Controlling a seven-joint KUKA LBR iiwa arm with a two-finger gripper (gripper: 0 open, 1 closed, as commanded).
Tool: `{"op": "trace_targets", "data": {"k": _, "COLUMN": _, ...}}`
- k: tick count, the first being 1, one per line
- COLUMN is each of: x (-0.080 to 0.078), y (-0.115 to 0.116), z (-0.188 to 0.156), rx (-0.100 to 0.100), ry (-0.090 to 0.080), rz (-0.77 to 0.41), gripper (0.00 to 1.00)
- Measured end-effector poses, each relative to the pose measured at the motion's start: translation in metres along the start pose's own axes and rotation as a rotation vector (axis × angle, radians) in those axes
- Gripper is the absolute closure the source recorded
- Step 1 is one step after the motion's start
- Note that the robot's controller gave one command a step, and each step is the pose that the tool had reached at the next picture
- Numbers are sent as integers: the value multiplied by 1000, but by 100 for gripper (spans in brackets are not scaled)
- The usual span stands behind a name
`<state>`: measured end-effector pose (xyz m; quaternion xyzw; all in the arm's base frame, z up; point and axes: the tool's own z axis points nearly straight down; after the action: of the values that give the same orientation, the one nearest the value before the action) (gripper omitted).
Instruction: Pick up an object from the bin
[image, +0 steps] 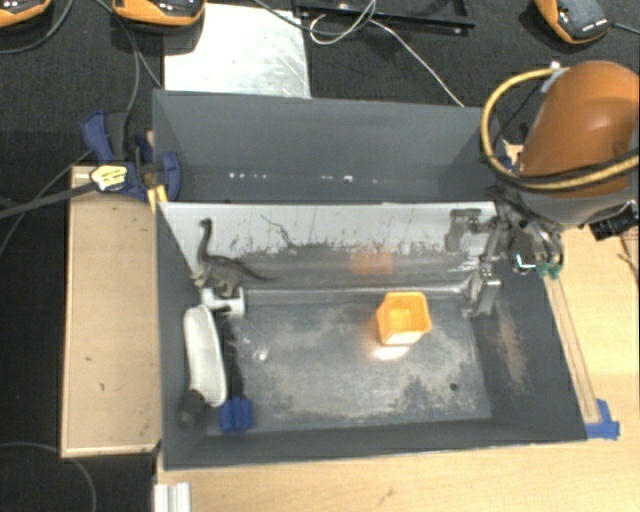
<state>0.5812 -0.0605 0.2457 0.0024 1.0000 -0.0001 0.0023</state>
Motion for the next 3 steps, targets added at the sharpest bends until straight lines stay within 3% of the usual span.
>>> {"op": "trace_targets", "data": {"k": 1, "x": 0, "y": 0, "z": 0, "rx": 0, "ry": 0, "rz": -1, "gripper": 0}}
{"op": "trace_targets", "data": {"k": 2, "x": 5, "y": 29, "z": 82, "rx": 0, "ry": -7, "rz": -60, "gripper": 0}}
{"op": "trace_targets", "data": {"k": 3, "x": 9, "y": 40, "z": 101, "rx": -1, "ry": -1, "rz": 70, "gripper": 0}}
